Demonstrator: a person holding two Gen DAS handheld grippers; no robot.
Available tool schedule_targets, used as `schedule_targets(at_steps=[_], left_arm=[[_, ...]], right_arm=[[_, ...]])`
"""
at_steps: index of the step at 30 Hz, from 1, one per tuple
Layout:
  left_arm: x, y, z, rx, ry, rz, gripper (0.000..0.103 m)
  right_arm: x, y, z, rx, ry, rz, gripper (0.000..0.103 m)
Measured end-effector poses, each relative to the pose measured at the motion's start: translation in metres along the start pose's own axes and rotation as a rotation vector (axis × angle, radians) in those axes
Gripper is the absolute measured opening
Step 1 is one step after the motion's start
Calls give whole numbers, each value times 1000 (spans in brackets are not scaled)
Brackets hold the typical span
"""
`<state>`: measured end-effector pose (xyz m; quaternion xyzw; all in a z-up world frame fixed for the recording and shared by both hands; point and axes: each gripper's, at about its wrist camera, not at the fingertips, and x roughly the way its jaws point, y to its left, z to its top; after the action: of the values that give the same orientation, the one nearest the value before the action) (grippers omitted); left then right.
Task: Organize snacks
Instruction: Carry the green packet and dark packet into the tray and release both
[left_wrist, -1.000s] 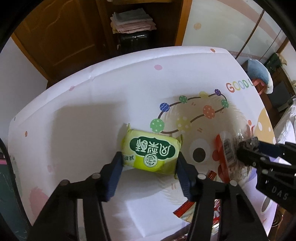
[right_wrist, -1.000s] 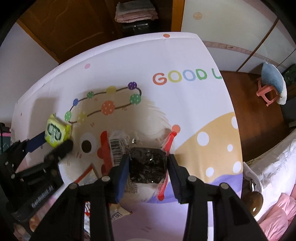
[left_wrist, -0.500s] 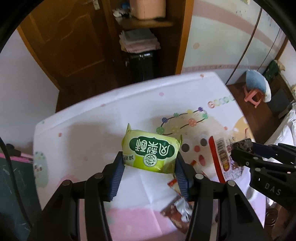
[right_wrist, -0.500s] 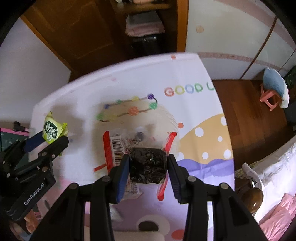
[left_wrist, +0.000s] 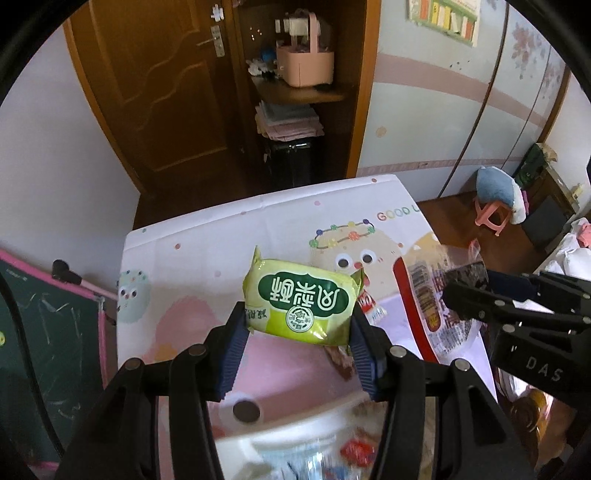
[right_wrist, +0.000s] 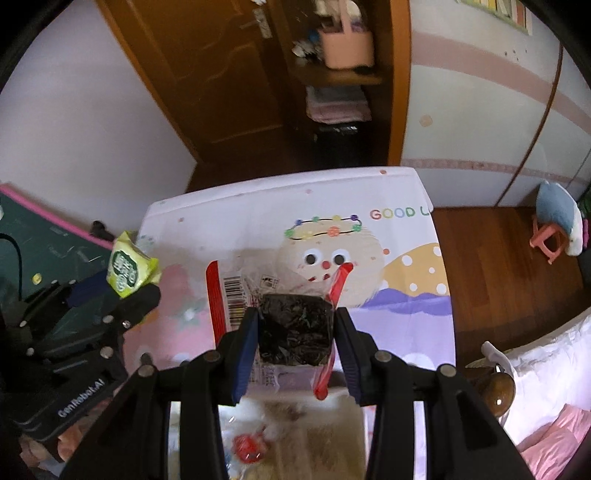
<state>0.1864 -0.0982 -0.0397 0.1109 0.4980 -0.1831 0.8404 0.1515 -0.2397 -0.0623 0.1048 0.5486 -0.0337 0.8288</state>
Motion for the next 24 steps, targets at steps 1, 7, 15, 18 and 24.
schedule_targets(at_steps=[1, 7, 15, 18, 24], left_arm=[[-10, -1, -8, -1, -5, -1, 51], [-48, -3, -45, -17, -24, -3, 51], [-80, -2, -98, -58, -24, -14, 51], [-84, -2, -118, -73, -10, -18, 51], [-80, -2, -153, -110, 25, -16, 51]], right_arm=[[-11, 6, -7, -16, -11, 7, 41], [-51, 32, -40, -90, -53, 24, 41], [-84, 48, -95, -173, -59, 31, 41], [-86, 49, -114, -191, -43, 21, 41], [-84, 48, -149, -202, -3, 12, 41]])
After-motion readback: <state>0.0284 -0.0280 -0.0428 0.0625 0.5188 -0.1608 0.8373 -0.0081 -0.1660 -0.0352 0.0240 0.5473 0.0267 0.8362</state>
